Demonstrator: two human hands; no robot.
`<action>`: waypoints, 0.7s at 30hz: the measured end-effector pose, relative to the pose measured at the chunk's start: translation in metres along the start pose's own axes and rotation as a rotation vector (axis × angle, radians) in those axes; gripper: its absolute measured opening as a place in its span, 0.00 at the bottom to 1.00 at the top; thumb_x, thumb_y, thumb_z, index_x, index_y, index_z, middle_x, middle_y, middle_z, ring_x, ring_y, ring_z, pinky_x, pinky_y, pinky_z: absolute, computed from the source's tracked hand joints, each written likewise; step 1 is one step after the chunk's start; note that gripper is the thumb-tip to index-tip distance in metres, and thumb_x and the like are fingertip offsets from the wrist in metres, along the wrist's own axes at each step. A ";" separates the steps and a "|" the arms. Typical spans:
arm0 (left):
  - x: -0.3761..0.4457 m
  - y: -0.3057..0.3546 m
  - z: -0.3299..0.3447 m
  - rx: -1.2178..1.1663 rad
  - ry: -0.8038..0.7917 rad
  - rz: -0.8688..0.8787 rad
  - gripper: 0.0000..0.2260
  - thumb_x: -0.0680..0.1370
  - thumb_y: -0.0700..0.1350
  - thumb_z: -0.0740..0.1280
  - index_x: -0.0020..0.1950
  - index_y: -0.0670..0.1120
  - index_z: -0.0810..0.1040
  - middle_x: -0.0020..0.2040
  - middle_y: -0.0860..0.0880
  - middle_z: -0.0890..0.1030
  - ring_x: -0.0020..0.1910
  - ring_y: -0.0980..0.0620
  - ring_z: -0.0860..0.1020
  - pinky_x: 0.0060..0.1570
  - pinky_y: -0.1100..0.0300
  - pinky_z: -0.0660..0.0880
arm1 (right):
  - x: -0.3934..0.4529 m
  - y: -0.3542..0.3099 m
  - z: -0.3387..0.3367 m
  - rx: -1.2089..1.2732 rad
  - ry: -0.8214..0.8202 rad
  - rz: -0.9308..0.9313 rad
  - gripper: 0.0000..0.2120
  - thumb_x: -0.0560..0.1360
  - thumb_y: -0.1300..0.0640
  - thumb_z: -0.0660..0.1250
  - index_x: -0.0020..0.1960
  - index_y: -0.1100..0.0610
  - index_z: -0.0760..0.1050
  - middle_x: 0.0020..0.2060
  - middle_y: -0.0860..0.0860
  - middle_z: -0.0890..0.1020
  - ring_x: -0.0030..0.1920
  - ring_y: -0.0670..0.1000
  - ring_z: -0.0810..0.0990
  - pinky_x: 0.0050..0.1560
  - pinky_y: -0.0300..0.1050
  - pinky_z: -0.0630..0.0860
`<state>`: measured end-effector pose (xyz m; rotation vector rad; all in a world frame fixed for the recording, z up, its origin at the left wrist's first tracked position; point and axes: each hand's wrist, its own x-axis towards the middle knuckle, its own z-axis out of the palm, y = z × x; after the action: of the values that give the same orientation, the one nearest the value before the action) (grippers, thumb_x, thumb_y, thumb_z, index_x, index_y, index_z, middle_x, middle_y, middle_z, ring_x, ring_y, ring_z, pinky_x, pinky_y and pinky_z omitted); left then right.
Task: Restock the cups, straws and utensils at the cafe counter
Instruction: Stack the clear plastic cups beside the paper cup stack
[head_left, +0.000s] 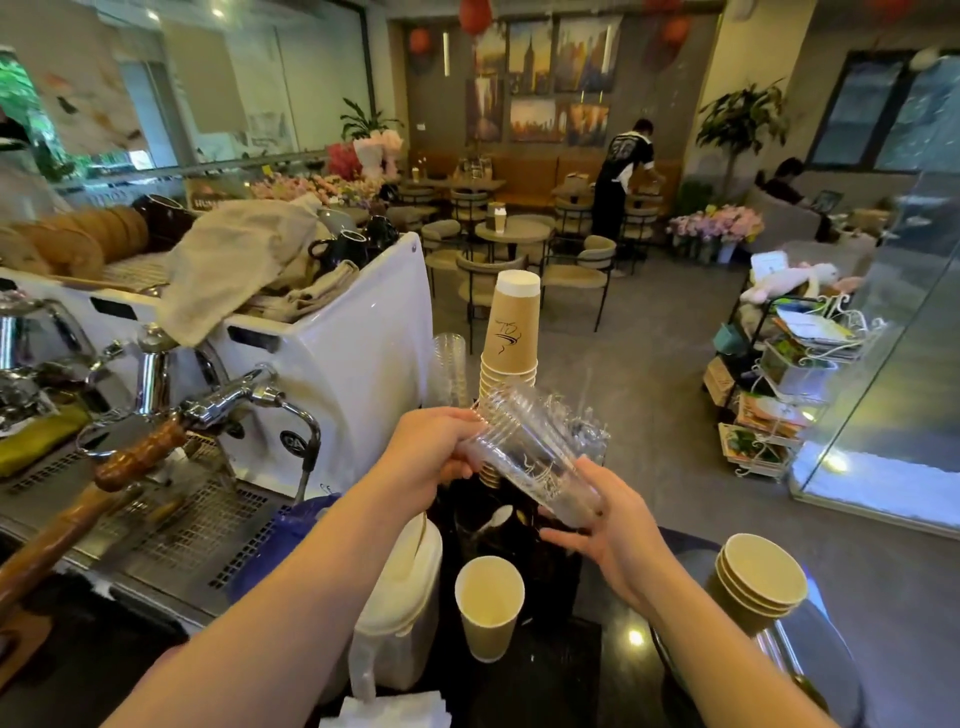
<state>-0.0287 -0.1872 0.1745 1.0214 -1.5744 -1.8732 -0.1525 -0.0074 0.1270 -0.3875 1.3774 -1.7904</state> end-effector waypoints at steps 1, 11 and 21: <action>0.005 -0.002 -0.001 -0.058 0.012 -0.030 0.07 0.73 0.37 0.70 0.50 0.39 0.83 0.26 0.45 0.78 0.22 0.51 0.74 0.20 0.64 0.70 | 0.004 0.000 0.003 0.072 -0.029 0.026 0.18 0.76 0.50 0.70 0.63 0.56 0.78 0.57 0.58 0.84 0.57 0.62 0.83 0.50 0.61 0.83; 0.050 0.023 0.011 -0.657 0.181 -0.060 0.13 0.77 0.43 0.59 0.38 0.46 0.81 0.30 0.47 0.83 0.23 0.51 0.79 0.25 0.60 0.76 | 0.057 -0.054 0.059 0.034 0.006 -0.172 0.28 0.67 0.55 0.78 0.63 0.60 0.75 0.54 0.58 0.86 0.51 0.58 0.86 0.45 0.51 0.83; 0.113 0.042 0.016 -0.623 0.339 0.061 0.17 0.83 0.52 0.56 0.61 0.44 0.78 0.53 0.46 0.83 0.49 0.51 0.81 0.43 0.59 0.77 | 0.101 -0.133 0.123 -0.926 0.166 -0.473 0.30 0.65 0.34 0.73 0.62 0.45 0.73 0.56 0.45 0.78 0.46 0.51 0.85 0.48 0.50 0.83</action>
<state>-0.1138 -0.2723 0.1895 0.9186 -0.7444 -1.8455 -0.1878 -0.1557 0.2676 -1.1408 2.3448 -1.4276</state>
